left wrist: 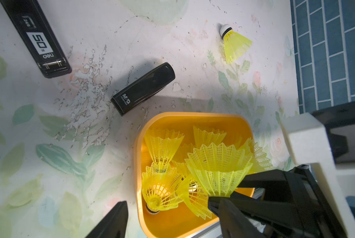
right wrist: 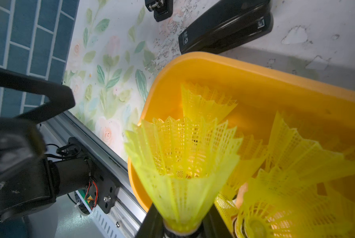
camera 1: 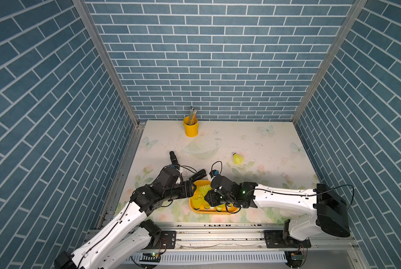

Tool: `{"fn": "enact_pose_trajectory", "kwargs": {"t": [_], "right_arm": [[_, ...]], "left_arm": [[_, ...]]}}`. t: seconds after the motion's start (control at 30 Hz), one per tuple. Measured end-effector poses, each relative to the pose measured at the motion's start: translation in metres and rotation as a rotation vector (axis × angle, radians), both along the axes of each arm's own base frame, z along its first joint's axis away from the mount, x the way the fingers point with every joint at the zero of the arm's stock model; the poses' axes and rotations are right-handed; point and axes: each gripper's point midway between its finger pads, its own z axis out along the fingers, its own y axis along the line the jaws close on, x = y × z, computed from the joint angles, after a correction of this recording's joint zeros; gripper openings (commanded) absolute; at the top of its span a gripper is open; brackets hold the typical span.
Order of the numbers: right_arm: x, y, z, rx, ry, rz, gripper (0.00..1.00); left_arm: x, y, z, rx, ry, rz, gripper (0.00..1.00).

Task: Put the shuttlecocks into the storage box
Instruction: Place the shuttlecock in the storage box.

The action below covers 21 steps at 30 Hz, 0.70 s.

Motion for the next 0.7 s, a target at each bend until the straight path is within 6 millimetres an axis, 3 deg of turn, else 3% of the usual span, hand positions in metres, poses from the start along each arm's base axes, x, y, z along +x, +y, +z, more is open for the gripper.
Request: {"fn": "enact_pose_trajectory", "kwargs": {"t": [0.47,0.7], "right_arm": [[-0.0007,-0.0022,-0.0044,-0.017,0.008,-0.003,0.41],[-0.0011,-0.0036,-0.0046,-0.025,0.012,-0.005,0.43]], "left_arm": [[-0.0008,-0.0011,-0.0007,-0.008,0.005,-0.002,0.76],[0.0014,-0.0041,-0.0023,-0.009,0.010,-0.006,0.75]]}}
